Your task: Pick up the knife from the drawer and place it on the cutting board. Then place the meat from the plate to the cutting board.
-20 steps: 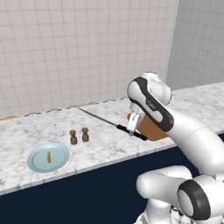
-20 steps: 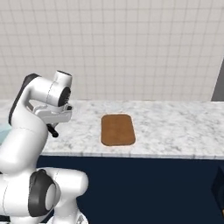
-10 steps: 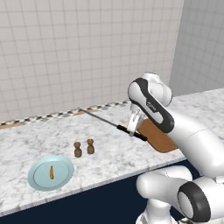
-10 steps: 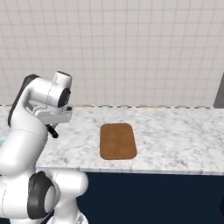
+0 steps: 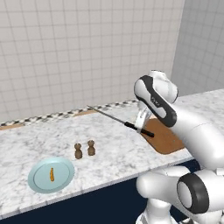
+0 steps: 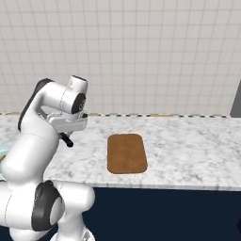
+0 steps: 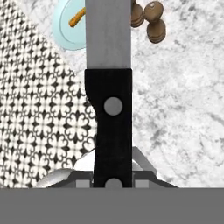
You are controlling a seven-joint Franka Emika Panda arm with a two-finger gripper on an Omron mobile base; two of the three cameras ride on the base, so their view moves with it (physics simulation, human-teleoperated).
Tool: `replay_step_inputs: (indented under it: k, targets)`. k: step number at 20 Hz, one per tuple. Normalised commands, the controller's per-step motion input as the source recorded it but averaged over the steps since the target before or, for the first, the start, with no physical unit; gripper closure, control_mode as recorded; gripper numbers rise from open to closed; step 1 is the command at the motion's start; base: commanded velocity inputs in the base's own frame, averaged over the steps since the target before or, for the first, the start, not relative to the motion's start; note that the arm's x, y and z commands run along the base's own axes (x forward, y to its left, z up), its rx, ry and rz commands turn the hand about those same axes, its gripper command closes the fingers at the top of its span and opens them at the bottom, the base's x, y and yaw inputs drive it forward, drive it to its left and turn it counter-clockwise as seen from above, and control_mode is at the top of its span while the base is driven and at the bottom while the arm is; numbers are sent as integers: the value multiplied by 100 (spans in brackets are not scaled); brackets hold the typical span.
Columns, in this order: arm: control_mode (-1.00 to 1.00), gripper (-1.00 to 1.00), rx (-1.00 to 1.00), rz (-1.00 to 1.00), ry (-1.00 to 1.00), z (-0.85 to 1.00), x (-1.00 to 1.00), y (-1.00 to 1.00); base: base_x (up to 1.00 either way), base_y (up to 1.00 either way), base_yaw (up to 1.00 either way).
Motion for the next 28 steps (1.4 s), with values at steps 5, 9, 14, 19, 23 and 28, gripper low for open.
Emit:
replay_step_inputs:
  k: [5, 9, 14, 19, 23, 28]
  targets:
    - [-100, 100, 2, -14, 15, -28, 97, -100, 0, 0, 0]
    - [-100, 100, 1, -25, 15, -45, 95, -100, 0, 0, 0]
    - [-100, 100, -1, -27, 1, -50, 55, -100, 0, 0, 0]
    - [-100, 100, -10, -28, 0, -44, 39, -80, 0, 0, 0]
    - [-100, 100, -18, -12, -1, -44, 25, -29, 0, 0, 0]
    - [-100, 100, -23, -11, -6, -44, 0, -3, 0, 0, 0]
